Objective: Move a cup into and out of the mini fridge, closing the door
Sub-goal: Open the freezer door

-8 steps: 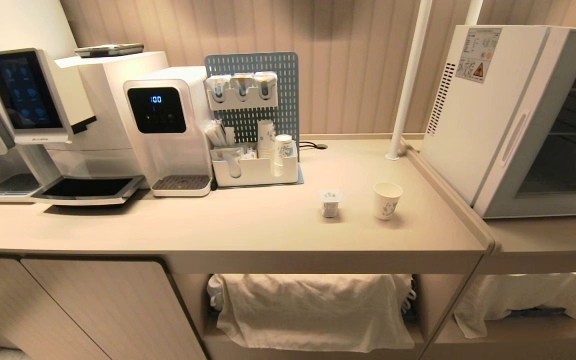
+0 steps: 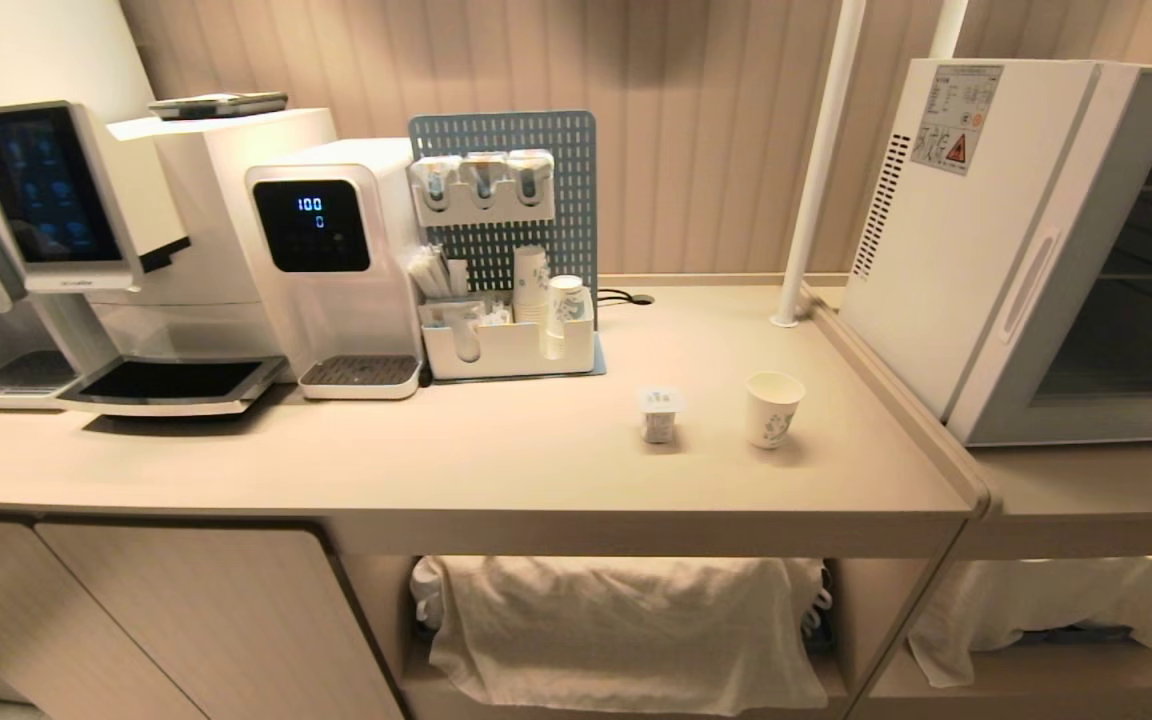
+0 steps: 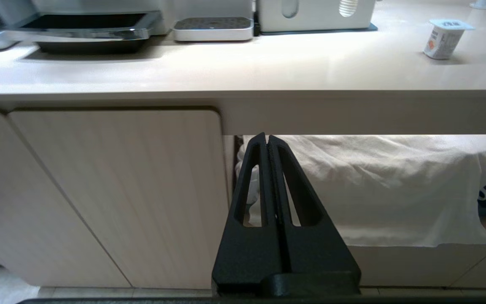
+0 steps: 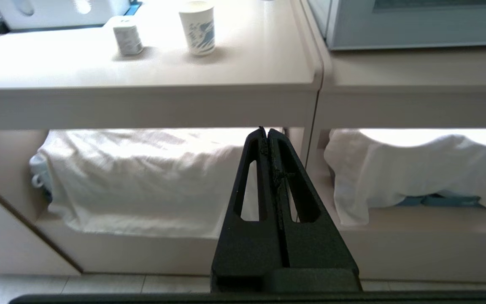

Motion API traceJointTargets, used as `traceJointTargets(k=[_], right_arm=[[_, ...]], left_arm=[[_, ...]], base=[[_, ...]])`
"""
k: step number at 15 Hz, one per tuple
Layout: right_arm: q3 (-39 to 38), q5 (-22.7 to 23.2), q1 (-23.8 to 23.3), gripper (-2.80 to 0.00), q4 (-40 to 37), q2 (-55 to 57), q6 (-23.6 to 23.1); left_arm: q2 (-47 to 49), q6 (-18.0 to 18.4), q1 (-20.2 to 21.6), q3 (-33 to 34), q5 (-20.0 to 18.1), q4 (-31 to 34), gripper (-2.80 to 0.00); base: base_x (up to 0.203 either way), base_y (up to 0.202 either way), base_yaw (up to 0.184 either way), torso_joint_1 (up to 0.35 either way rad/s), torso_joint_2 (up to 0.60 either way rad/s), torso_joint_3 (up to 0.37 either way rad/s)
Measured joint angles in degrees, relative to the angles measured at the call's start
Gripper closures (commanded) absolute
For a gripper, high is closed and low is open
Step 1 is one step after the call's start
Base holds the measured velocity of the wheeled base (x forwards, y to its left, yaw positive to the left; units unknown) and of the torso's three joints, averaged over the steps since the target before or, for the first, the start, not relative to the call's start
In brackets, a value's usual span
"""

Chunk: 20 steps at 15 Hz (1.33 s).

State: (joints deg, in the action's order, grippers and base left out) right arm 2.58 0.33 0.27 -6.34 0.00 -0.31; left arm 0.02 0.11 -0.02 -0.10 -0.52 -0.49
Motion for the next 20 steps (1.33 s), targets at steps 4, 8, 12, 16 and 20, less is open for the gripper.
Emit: traceJointTargets(k=[4,8,12,16,20], right_arm=[[0.0,0.0,0.1,0.0,-0.2,0.0,0.0],[0.1,-0.1,0.0,0.0,-0.2,0.0,0.0],[0.0,-0.1,0.0,0.0,-0.2,0.0,0.0],[0.0,-0.2,0.1,0.0,-0.3,0.0,0.0],[0.0,-0.2,0.0,0.0,-0.3,0.0,0.0]], left_arm=[[0.0,0.6,0.0,-0.1,0.0,0.3,0.0],[0.0,0.4,-0.1,0.0,0.0,0.2,0.0],[0.0,0.7,0.0,-0.1,0.1,1.0,0.0],[0.0,0.7,0.0,-0.2,0.1,0.9,0.0],[0.0,0.8,0.0,-0.3,0.1,1.0,0.0]], base=[[0.196,-0.193,0.0,0.004,0.0,0.002],[0.072,-0.09,0.006,0.003,0.01,0.002],[0.001,-0.067,0.001,0.002,0.0,0.004],[0.0,-0.195,-0.002,0.003,0.0,0.003],[0.0,-0.196,-0.002,0.003,0.0,0.002]])
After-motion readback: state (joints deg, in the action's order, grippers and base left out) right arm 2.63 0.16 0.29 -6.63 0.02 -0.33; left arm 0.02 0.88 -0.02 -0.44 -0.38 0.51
